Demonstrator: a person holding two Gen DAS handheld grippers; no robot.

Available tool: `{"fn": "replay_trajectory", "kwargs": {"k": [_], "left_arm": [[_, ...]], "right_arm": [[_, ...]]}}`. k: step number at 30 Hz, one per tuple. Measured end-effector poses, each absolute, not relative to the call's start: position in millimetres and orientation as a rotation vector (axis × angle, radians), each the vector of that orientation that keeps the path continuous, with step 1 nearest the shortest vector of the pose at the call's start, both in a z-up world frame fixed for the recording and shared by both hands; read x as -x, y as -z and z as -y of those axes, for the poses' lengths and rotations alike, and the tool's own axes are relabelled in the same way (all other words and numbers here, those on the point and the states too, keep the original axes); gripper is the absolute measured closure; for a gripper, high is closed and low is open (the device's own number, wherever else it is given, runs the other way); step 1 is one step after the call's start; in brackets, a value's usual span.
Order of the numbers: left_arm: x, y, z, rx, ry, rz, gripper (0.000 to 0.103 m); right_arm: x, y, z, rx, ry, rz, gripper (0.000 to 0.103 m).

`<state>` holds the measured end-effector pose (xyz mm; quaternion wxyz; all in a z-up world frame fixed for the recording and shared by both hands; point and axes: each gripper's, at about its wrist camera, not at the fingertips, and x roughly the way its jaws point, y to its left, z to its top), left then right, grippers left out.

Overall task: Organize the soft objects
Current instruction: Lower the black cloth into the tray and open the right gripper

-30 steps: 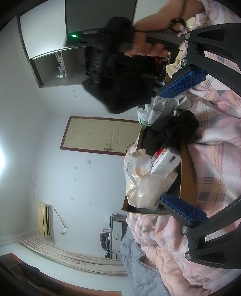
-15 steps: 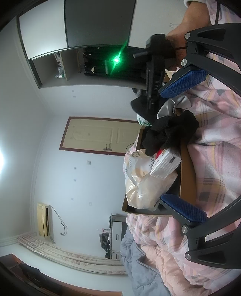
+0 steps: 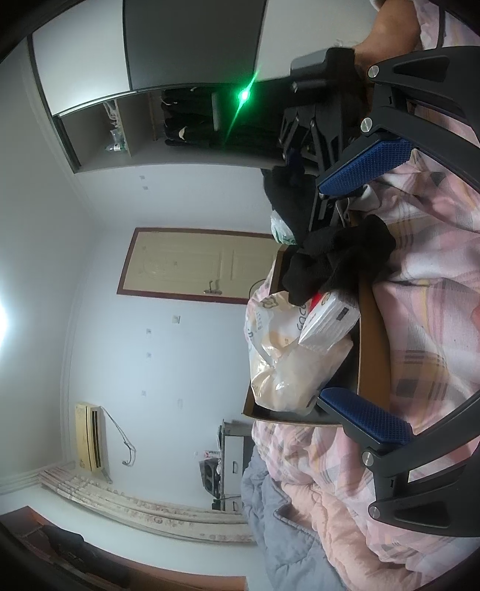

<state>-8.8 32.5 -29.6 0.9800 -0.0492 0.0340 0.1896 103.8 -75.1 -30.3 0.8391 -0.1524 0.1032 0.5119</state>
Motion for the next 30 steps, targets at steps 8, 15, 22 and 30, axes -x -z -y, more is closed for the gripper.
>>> {"fn": "replay_trajectory", "kwargs": {"k": [8,15,22,30], "left_arm": [[9.8,29.5,-32.7,0.101,-0.403,-0.067,0.0],[11.8,28.4,-30.0,0.095,-0.435,-0.06,0.0],[11.6,28.8,-28.3,0.085,-0.439,-0.058,0.0],[11.7,29.0,-26.6,0.082,-0.428,-0.052,0.0]], "right_arm": [[-91.0,30.6,76.6,0.403,-1.057,-0.124,0.004],[-99.3,28.8,91.5,0.344,-1.067,-0.143,0.001],[-109.1,32.0,104.9,0.265,-1.112,-0.204,0.001],[-138.8,39.4,106.9,0.124,-1.166,-0.358,0.001]]}}
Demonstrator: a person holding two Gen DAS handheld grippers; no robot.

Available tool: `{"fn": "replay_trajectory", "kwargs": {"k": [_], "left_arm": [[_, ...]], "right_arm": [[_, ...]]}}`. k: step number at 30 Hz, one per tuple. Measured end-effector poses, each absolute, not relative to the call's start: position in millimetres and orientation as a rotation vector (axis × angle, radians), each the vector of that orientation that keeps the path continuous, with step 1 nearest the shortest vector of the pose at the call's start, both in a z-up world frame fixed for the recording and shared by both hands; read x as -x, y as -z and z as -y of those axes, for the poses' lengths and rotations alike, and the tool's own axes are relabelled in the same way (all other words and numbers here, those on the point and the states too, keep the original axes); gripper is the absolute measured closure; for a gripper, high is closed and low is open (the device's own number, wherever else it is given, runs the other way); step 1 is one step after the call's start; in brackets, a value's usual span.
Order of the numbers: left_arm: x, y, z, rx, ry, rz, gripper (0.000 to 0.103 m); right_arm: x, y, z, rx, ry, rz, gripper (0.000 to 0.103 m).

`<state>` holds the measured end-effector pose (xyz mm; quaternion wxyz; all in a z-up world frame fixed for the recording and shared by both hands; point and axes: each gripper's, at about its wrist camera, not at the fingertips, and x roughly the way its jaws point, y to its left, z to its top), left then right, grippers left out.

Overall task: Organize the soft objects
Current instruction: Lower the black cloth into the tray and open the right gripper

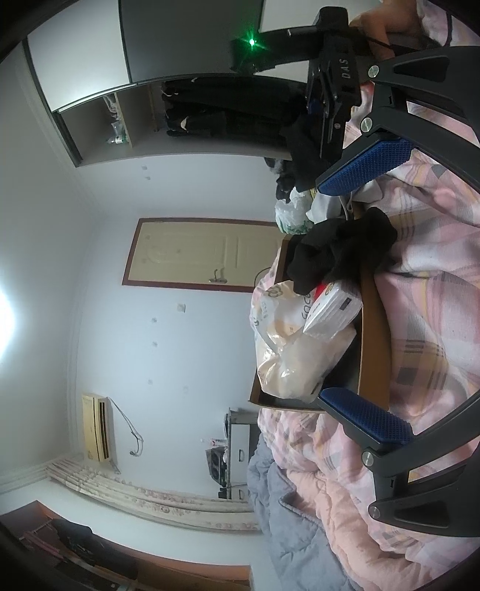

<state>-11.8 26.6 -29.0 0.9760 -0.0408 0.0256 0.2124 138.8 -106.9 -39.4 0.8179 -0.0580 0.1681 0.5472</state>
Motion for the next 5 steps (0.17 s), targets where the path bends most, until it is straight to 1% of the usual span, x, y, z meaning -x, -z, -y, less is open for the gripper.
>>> {"fn": "replay_trajectory", "kwargs": {"k": [5], "left_arm": [[13.4,28.8,-27.6,0.086,-0.414,-0.048,0.0]], "right_arm": [[-135.2,41.0,108.3,0.113,-1.174,-0.356,0.001]]}}
